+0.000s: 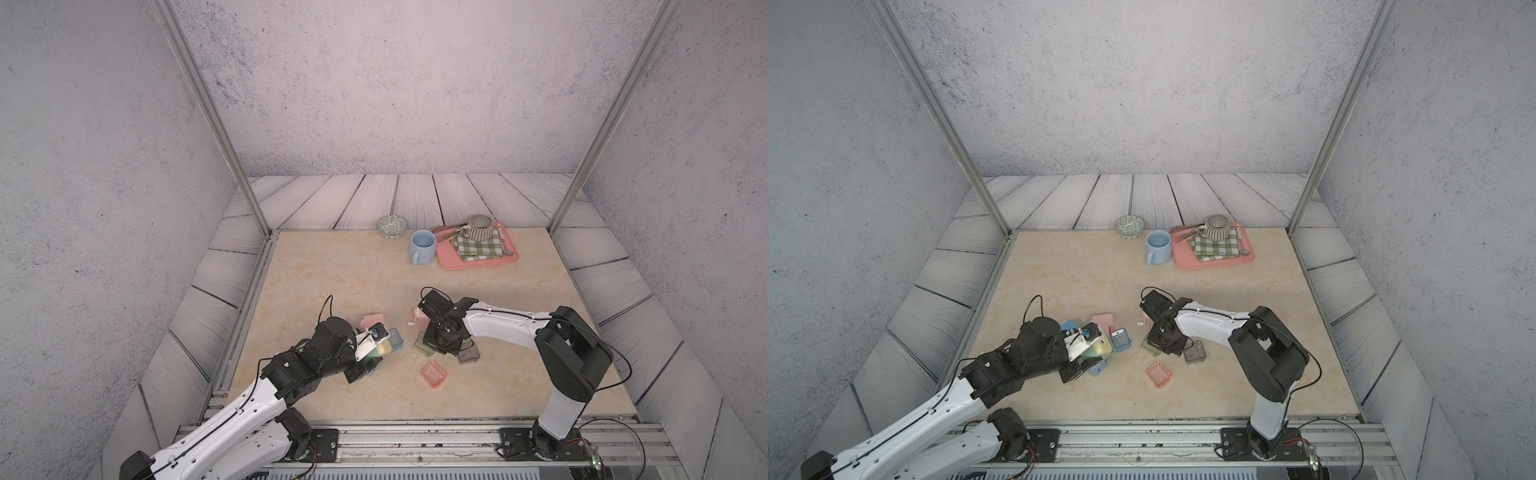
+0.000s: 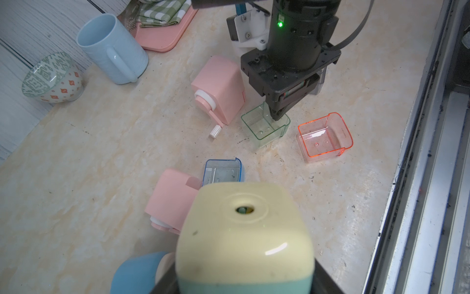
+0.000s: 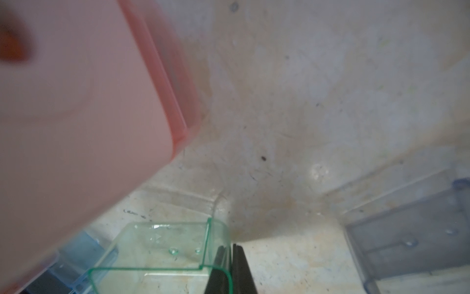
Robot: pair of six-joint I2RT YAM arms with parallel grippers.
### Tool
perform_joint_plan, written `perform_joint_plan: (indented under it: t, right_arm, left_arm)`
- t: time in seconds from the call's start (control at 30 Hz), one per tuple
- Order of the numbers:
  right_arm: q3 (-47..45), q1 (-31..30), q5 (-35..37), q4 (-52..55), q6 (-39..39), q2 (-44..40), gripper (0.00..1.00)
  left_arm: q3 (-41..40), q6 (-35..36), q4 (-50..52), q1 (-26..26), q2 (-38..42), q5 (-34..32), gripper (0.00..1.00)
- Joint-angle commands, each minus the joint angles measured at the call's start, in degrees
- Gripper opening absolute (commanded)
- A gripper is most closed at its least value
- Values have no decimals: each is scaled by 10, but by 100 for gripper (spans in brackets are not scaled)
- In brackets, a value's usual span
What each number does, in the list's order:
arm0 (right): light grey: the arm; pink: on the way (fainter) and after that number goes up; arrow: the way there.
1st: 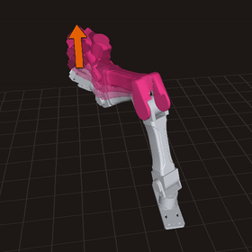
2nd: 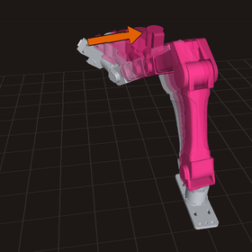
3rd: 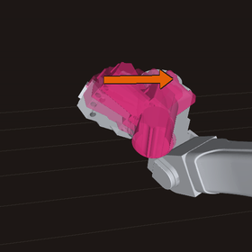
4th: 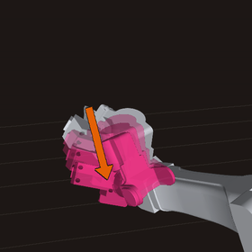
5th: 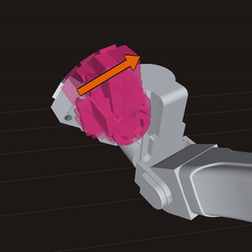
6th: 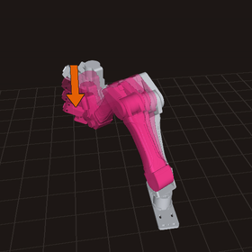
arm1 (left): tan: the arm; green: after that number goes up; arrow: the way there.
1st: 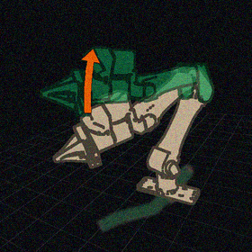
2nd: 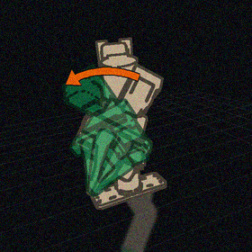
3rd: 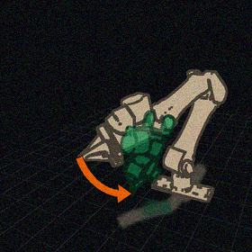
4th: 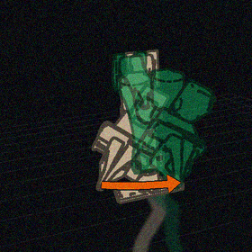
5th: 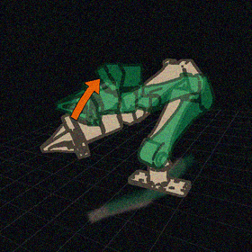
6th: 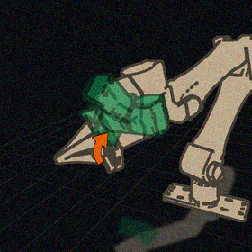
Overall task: Put the tray back into the pencil sharpener
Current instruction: Pick up the container from the center of the board, then close the container of the pencil sharpener.
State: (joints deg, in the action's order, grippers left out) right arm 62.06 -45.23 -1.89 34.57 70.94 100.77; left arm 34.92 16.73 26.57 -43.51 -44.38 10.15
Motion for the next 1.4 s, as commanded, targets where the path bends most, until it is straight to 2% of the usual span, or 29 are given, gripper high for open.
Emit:
perform_joint_plan:
  t: [0.0, 0.17, 0.37, 0.5, 0.7, 0.87, 1.03, 1.17, 1.37]
  right_arm:
    - [8, 4, -1, 45, -20, -20, 1]
    - [39, 9, 32, 133, -80, -51, 0]
    - [74, 9, 27, 202, -173, -82, 0]
    - [97, 9, 15, 239, -250, -100, 0]
    - [140, 9, 12, 303, -334, -101, 0]
    - [170, 9, 21, 332, -351, -91, 0]
    - [177, 10, 35, 345, -350, -84, 0]
    - [167, 19, 28, 340, -346, -87, 0]
    - [160, 24, -29, 295, -346, -84, 0]
  left_arm:
    - [20, 9, -19, 3, -7, 8, 21]
    - [17, 44, -63, 3, -36, 35, 21]
    - [50, 82, -150, 3, -111, 123, 21]
    - [86, 118, -152, 0, -171, 175, 19]
    - [123, 173, -130, -6, -216, 202, 19]
    - [166, 208, -68, -17, -258, 179, 18]
    - [214, 212, 0, -26, -305, 143, 16]
    - [225, 192, 10, -28, -320, 125, 16]
    - [229, 175, 0, -33, -327, 131, 16]
